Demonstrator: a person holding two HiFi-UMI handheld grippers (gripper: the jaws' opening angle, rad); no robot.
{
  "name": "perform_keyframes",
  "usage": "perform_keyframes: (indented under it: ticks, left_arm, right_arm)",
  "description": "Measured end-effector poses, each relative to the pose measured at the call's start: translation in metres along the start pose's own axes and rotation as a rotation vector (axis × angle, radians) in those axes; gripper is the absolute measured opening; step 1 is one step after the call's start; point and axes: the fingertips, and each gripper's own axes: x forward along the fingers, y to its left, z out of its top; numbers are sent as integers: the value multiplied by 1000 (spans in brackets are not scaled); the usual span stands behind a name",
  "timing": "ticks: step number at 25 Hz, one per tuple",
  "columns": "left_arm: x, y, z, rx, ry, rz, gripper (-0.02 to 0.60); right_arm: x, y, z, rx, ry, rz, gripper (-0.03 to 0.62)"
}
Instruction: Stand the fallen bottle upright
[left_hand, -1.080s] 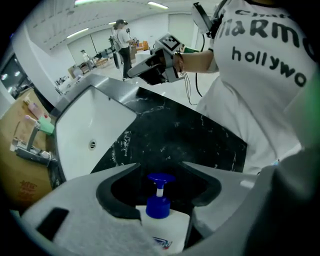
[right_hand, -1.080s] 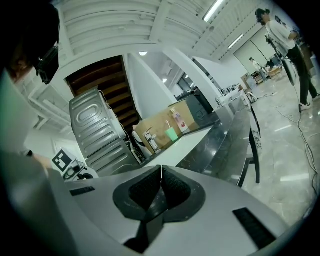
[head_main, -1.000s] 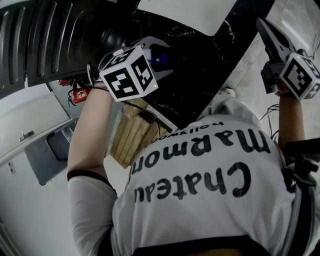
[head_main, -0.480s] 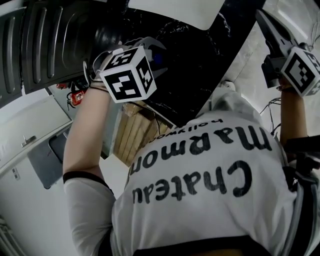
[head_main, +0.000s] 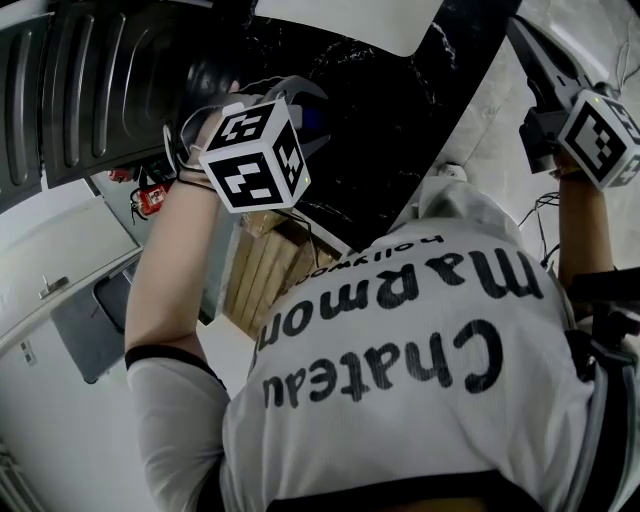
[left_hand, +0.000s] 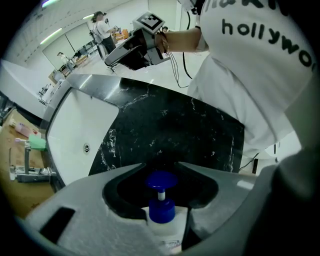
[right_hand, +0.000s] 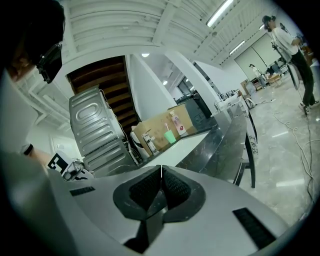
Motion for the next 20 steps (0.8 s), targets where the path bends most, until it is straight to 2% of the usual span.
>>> perform_keyframes:
  ticks: [20]
  left_arm:
    - [-63,3,4,-26,-95,216,179]
  right_arm:
    - [-32,35,20,-50,-67,-5,15]
